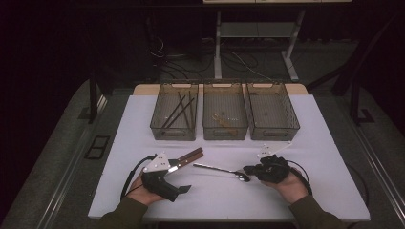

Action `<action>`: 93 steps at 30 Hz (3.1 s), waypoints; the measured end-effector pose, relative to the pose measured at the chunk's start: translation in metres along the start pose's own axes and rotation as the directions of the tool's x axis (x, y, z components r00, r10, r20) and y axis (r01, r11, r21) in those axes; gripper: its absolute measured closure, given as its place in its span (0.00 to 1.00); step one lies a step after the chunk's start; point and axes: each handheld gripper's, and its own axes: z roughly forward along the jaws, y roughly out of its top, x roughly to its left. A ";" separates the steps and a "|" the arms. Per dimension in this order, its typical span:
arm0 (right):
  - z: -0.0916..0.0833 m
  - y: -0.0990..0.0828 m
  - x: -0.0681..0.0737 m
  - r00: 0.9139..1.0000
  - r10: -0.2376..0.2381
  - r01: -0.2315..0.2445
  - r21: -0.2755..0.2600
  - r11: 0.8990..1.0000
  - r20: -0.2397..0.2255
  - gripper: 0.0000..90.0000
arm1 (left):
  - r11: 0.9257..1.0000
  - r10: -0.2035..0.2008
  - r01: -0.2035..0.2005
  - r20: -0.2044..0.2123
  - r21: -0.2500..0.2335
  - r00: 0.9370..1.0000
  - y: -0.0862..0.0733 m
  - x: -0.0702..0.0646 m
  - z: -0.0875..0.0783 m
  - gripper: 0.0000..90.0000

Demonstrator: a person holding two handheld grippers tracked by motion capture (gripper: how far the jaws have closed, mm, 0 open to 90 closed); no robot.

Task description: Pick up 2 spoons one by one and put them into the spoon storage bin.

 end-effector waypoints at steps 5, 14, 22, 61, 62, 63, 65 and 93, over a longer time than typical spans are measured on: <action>-0.005 0.001 -0.007 0.999 0.042 -0.043 -0.034 0.998 -0.027 1.00 | 1.000 0.001 -0.001 0.000 0.001 1.000 0.000 0.000 0.000 0.00; -0.018 0.005 -0.012 0.999 0.051 -0.051 -0.071 0.996 -0.003 1.00 | 1.000 0.001 -0.001 0.001 0.001 1.000 0.000 0.001 0.000 0.00; -0.029 0.007 -0.017 0.998 0.056 -0.053 -0.101 0.993 0.032 1.00 | 1.000 0.000 0.000 0.000 0.001 1.000 0.000 0.000 0.000 0.00; -0.074 0.059 -0.049 0.976 0.119 -0.069 -0.257 0.964 0.185 1.00 | 1.000 -0.002 0.002 -0.001 0.000 1.000 0.000 0.001 0.001 0.00; -0.073 0.063 -0.052 0.974 0.121 -0.069 -0.259 0.963 0.193 1.00 | 1.000 -0.001 0.001 -0.001 0.001 1.000 0.000 0.001 0.001 0.00; -0.073 0.065 -0.053 0.972 0.125 -0.071 -0.260 0.963 0.197 1.00 | 1.000 -0.001 0.001 0.000 0.001 1.000 0.000 0.001 0.001 0.00; -0.070 0.071 -0.057 0.966 0.131 -0.071 -0.254 0.965 0.224 1.00 | 1.000 -0.005 0.005 0.000 0.000 1.000 0.000 0.001 0.001 0.00; 0.010 0.120 -0.094 0.884 0.272 -0.209 -0.198 0.958 0.379 1.00 | 1.000 -0.007 0.007 0.008 -0.006 1.000 0.000 0.001 0.001 0.00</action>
